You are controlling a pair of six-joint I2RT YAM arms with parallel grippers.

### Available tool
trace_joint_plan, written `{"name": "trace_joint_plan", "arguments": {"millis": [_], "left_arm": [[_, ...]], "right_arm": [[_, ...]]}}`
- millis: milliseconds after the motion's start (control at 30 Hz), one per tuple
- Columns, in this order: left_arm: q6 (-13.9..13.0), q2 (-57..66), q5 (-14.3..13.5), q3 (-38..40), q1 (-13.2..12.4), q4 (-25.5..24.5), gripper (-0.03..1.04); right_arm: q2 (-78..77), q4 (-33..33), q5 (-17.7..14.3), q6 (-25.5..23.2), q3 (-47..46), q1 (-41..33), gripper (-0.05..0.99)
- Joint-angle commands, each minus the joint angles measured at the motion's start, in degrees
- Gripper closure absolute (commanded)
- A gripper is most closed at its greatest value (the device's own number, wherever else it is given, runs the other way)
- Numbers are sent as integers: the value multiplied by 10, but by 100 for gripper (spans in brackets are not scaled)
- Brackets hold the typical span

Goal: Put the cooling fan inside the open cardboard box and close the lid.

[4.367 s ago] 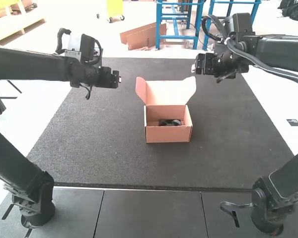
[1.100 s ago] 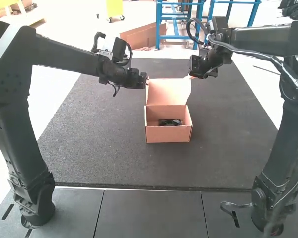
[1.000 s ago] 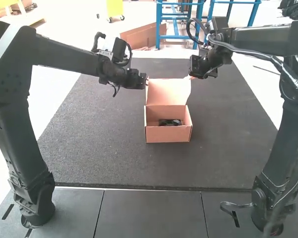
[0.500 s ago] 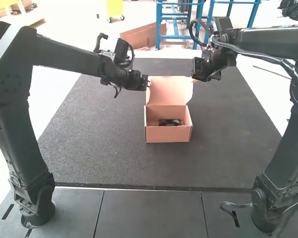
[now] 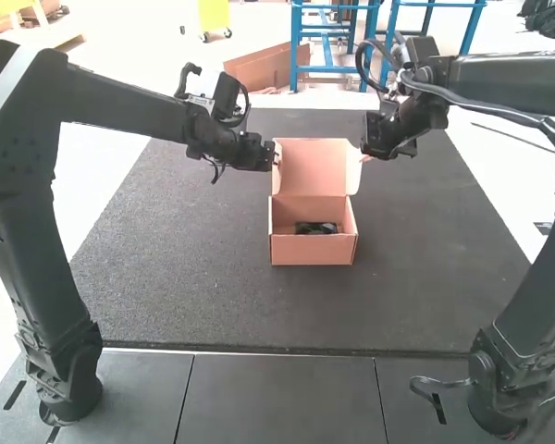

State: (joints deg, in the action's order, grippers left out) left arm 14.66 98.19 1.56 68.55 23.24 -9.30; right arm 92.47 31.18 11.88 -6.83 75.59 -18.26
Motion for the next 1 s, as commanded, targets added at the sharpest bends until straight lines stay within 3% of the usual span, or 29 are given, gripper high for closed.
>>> {"name": "trace_joint_plan", "arguments": {"millis": [0, 433, 700, 967], "left_arm": [[2, -28, 7, -7, 7, 3, 4], [2, -53, 11, -48, 8, 10, 4], [6, -55, 39, -52, 12, 10, 4], [4, -61, 42, -56, 17, -4, 4]], "right_arm": [[-16, 9, 11, -7, -19, -8, 95], [-52, 10, 50, -27, -70, -20, 95], [-70, 10, 50, -27, -99, -24, 95], [-86, 10, 57, -35, -139, -27, 95]]}}
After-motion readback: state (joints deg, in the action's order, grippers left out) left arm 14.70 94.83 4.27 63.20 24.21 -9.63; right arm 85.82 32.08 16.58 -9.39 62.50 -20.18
